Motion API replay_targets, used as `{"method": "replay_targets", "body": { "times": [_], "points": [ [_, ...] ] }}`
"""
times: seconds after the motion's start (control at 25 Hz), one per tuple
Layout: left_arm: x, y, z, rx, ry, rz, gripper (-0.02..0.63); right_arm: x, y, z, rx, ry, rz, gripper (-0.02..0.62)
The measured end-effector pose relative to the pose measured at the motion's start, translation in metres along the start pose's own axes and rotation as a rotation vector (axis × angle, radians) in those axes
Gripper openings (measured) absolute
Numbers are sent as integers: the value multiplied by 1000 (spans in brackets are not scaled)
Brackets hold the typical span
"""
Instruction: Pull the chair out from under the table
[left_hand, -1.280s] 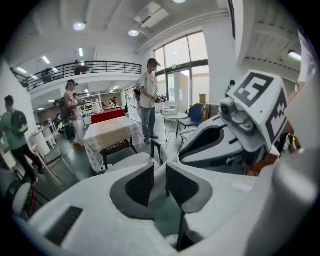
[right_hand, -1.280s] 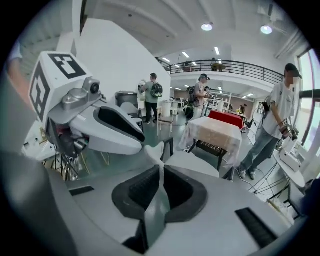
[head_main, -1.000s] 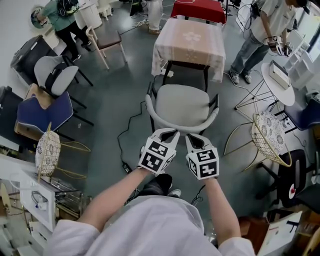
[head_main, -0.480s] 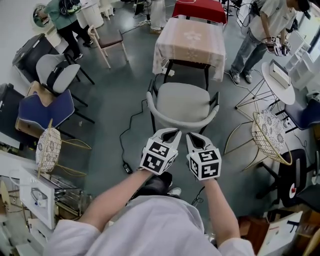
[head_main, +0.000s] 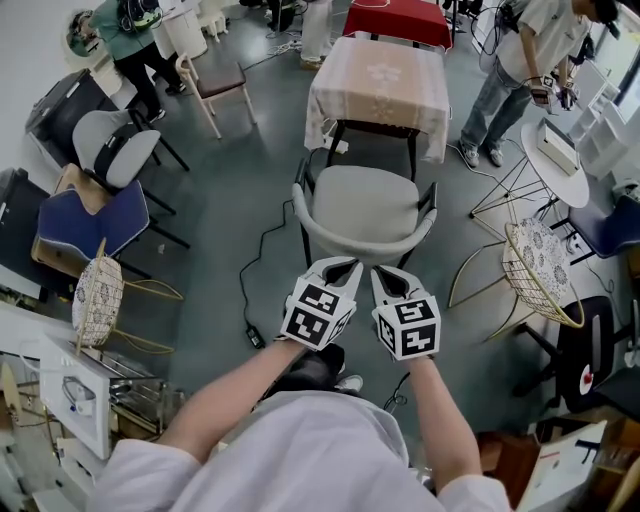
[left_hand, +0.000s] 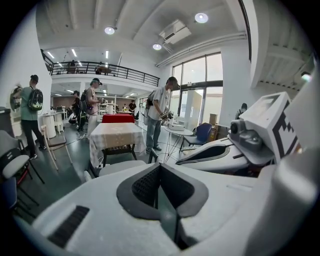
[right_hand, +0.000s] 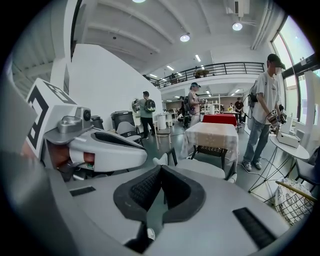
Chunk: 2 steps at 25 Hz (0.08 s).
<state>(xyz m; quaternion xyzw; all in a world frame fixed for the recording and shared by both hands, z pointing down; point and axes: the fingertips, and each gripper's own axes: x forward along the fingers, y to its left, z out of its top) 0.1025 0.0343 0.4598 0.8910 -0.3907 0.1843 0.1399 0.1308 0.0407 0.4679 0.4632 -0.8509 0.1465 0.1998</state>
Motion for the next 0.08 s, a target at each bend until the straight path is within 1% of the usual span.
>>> {"method": "replay_targets", "body": {
  "times": [0.08],
  "points": [
    [0, -1, 0, 0, 1, -1, 5, -1, 0, -1, 1, 3, 0, 3]
  ]
}}
